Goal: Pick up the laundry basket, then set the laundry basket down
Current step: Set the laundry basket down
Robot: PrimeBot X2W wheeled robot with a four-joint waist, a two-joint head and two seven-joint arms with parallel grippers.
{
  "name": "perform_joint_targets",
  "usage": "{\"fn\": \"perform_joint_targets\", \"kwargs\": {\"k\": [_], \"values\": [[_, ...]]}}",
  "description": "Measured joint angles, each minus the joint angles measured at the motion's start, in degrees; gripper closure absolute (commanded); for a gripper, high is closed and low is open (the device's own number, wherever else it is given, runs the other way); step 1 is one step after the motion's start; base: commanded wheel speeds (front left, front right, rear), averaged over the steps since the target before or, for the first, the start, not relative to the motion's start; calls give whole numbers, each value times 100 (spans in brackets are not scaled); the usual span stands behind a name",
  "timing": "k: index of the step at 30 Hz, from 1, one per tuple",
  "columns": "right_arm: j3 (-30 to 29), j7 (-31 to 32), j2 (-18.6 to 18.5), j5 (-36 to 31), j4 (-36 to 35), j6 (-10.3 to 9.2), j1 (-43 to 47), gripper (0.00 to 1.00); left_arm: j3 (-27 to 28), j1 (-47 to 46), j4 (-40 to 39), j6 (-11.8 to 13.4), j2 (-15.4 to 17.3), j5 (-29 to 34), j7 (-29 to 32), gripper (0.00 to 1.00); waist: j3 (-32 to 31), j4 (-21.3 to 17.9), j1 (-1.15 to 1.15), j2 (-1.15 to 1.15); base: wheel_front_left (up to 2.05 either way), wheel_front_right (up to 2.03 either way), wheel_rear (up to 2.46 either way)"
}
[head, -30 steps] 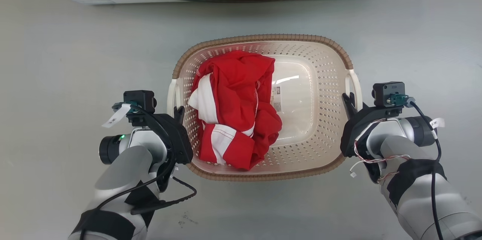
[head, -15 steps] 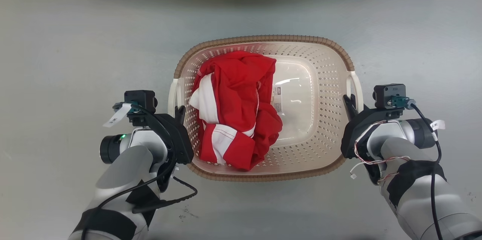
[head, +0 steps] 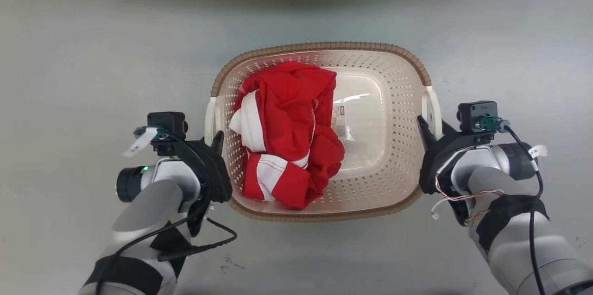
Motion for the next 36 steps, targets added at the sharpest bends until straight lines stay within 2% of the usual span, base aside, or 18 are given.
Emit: {"fn": "perform_joint_targets", "kwargs": {"k": [1, 4, 14, 27, 36], "values": [[2, -4, -19, 0, 10, 27, 0, 0, -2, -13, 14, 0, 33, 0, 27, 0, -8, 1, 0, 0, 0, 0, 0], [9, -104, -99, 0, 30, 56, 2, 0, -8, -13, 48, 1, 119, 0, 32, 0, -54, 7, 0, 0, 0, 0, 0], [-36, -276, -108, 8, 89, 87, 23, 0, 23, 47, 85, -5, 109, -54, -14, 0, -376, 25, 0, 0, 0, 0, 0], [-304, -508, -87, 223, 76, 137, 531, 0, 16, 370, 63, -52, 140, -33, -781, 0, -1146, -39, 0, 0, 0, 0, 0], [-563, -558, -96, 427, -120, 136, 1111, 0, -53, 783, -177, -55, 224, 154, -969, 0, -1878, -100, -1, 0, 0, 0, 0]]}}
